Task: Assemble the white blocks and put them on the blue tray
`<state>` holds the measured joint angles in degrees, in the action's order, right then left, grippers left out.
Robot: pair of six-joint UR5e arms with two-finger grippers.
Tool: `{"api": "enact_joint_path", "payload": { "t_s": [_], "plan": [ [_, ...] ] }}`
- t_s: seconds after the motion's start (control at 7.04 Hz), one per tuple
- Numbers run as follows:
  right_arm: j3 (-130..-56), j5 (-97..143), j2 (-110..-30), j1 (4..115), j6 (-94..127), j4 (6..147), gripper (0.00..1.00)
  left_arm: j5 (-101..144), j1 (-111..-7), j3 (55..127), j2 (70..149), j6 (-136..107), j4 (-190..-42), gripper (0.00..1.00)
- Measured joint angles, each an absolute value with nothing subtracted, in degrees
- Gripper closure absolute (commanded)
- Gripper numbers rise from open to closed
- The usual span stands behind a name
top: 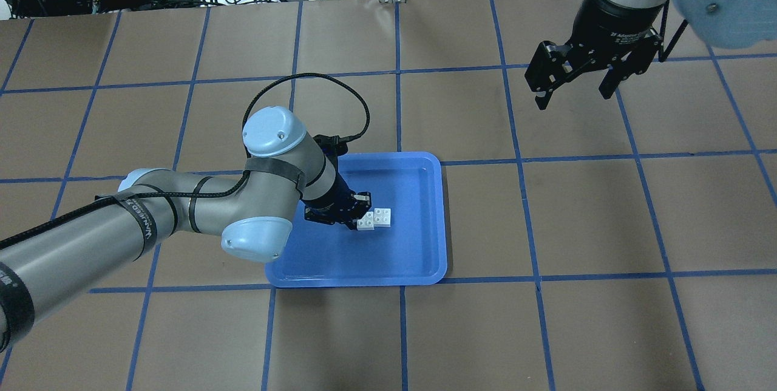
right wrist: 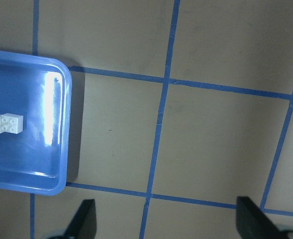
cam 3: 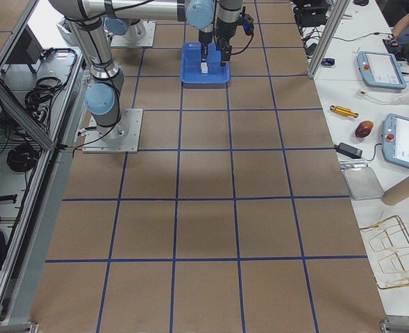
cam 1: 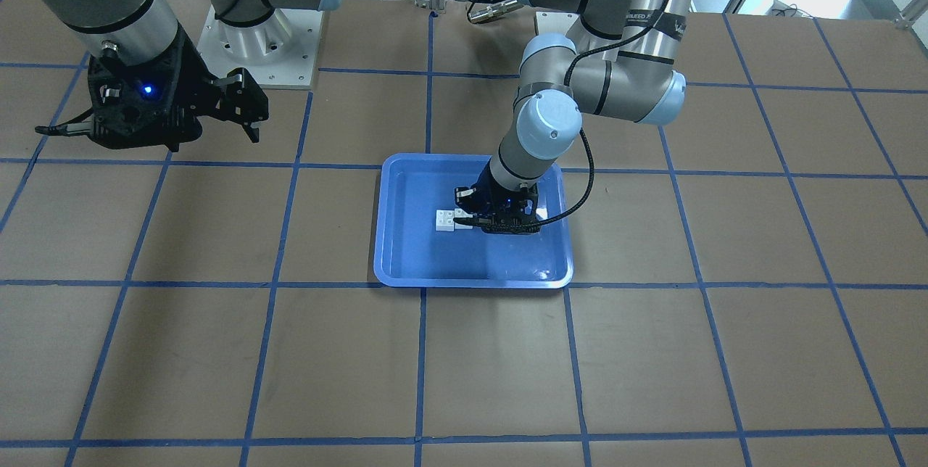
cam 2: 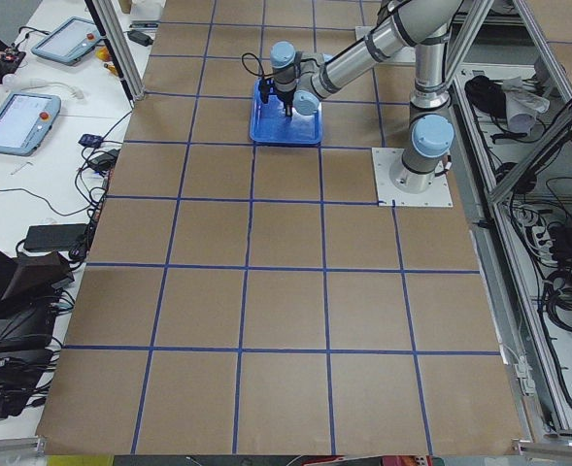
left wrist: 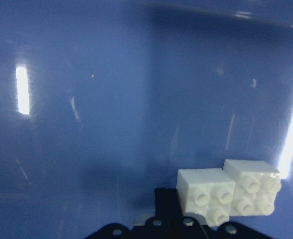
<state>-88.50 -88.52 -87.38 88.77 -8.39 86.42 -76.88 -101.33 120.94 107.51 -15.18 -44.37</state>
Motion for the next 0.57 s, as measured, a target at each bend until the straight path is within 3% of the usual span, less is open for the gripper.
{"api": "enact_joint_path", "payload": {
  "t_s": [0.57],
  "plan": [
    [-88.5,-88.6,-88.3,88.6,-1.7,85.8,0.00,-76.9,-101.8,120.9,107.6,-15.3,-43.6,0.90]
  ]
}}
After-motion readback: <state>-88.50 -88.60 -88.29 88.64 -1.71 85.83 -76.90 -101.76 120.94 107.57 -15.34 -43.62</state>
